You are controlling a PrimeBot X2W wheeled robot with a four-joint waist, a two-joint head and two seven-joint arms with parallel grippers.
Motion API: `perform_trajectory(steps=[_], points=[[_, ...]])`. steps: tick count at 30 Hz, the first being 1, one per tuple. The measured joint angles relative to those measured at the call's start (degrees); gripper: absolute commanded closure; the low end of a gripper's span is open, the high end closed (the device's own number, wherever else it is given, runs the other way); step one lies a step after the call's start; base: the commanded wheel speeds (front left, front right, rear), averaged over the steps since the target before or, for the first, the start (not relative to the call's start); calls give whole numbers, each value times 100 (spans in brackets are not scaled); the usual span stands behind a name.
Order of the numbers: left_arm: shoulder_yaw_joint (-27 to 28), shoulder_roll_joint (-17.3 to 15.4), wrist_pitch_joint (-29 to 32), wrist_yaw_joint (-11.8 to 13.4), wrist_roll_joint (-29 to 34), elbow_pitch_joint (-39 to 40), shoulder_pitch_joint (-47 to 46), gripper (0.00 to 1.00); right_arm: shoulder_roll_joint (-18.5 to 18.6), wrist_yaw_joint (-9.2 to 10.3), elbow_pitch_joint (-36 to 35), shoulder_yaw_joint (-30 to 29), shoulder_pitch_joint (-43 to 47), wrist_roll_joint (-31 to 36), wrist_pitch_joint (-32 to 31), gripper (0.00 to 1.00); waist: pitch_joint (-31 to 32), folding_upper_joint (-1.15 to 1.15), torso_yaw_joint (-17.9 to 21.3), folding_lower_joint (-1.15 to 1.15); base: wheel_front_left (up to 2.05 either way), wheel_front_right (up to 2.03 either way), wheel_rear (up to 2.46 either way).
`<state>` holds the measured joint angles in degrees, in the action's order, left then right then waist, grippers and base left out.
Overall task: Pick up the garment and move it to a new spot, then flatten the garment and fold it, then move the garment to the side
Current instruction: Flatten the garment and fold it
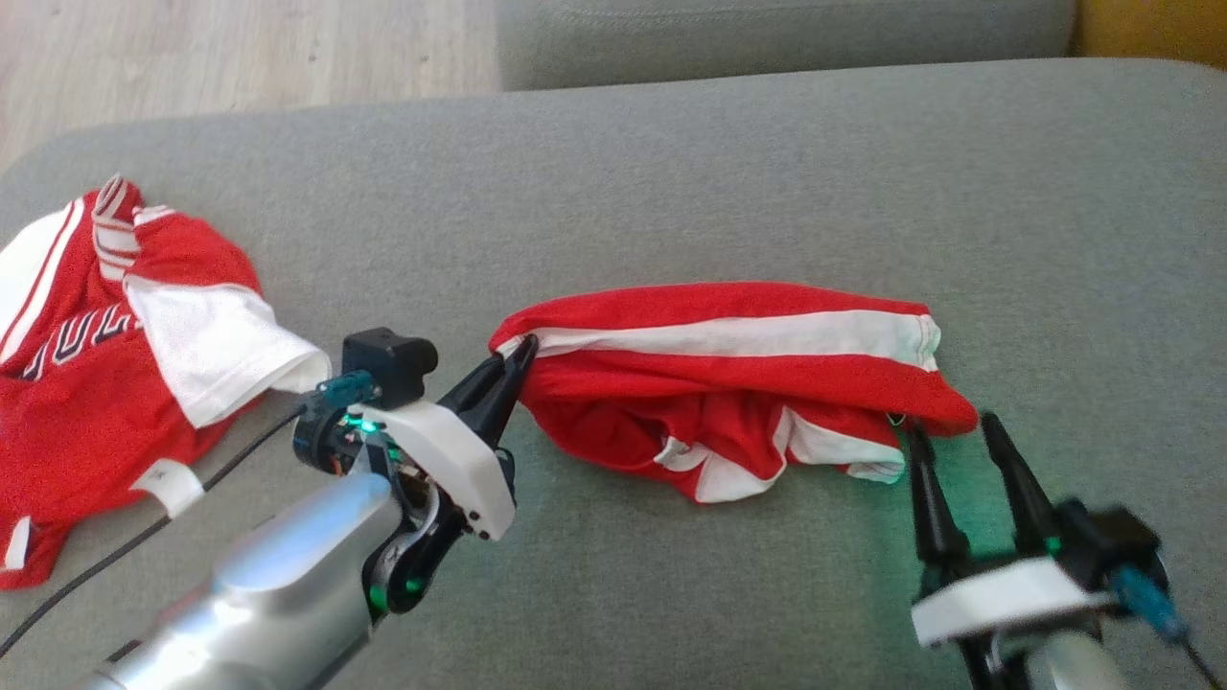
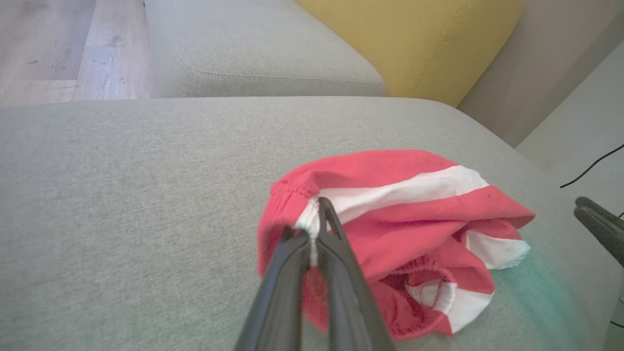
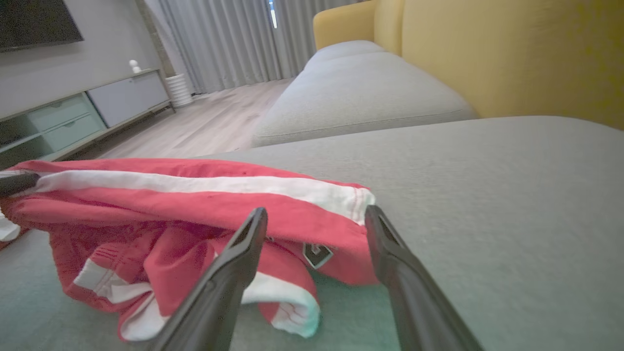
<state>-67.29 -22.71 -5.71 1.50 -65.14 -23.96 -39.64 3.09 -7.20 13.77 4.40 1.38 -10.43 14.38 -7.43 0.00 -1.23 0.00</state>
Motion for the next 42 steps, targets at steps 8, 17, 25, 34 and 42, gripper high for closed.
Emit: perform_trajectory(steps=[8,17,25,34,42], points=[[21,-69,-51,104,14,43,7,100,926,0,1435,573,-1476,-1091,-160,0,-234,0,-242,1,0,0,0],[36,-64,-152,133,19,-130,8,100,1354,0,1651,1556,-1831,-2870,-692,0,-318,0,-355,1,0,0,0],[34,-24,-178,92,19,-302,7,100,1887,0,1248,2353,-1911,-4524,-890,71,-333,0,-400,0,0,0,0],[48,-10,-409,-7,264,-267,-158,100,2310,0,861,2610,-2294,-4970,-388,100,-410,0,-340,0,0,0,0],[386,64,-706,-91,1374,-182,-2590,100,3403,0,86,2194,-4639,-4820,-168,100,-844,0,-82,1,0,0,0]])
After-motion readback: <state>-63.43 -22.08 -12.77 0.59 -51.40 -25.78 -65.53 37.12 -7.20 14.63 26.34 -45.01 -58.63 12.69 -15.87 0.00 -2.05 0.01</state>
